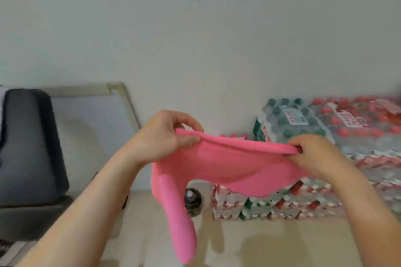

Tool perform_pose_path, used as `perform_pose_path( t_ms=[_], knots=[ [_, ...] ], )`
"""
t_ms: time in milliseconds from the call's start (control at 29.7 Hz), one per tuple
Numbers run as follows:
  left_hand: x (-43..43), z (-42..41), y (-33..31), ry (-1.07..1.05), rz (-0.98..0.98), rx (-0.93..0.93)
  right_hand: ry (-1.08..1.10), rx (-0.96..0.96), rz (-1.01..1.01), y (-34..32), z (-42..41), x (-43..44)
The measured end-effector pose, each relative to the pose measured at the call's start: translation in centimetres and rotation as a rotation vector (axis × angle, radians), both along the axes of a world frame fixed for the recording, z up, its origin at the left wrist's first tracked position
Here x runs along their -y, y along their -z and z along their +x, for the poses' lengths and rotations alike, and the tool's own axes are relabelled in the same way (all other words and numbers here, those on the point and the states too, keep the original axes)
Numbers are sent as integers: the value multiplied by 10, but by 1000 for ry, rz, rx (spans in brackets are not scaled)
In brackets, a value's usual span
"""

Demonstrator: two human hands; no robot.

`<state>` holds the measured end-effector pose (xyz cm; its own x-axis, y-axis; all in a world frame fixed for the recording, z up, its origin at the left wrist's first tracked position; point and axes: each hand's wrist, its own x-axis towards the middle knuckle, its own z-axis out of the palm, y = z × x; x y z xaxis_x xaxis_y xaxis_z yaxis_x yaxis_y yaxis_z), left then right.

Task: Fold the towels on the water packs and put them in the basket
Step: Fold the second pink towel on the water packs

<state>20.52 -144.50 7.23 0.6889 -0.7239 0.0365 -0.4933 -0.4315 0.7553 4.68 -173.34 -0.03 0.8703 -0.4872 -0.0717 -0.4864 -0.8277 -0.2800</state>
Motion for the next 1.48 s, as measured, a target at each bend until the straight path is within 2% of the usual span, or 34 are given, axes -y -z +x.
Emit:
perform_pose_path(
  t_ms=[67,135,269,404,538,639,707,841,1010,1144,1245,1313,1481],
  knots=[
    [45,1,11,75,57,23,168,65,16,11,-33,38],
    [85,3,24,116,23,-3,311,133,164,20,-62,71],
    [149,11,48,148,-192,-254,550,291,544,27,-111,113],
    [210,24,73,182,-244,-395,789,429,687,32,-134,153],
    [272,42,94,247,-234,-348,1003,697,747,41,-124,207],
    [322,63,113,242,-207,-256,1139,897,660,50,-89,248],
    [354,79,125,213,-193,-157,1210,952,557,58,-64,269],
    [409,114,150,155,-85,47,1208,889,406,73,-22,304],
    [446,137,185,307,43,329,1049,695,185,82,10,331],
    [463,139,201,391,290,568,978,608,6,82,18,353],
    [479,134,197,367,389,718,929,495,-41,94,18,372],
    [498,119,190,406,389,689,872,422,-62,106,19,387],
    [580,55,177,486,210,386,675,260,-100,133,22,426]
  ],
)
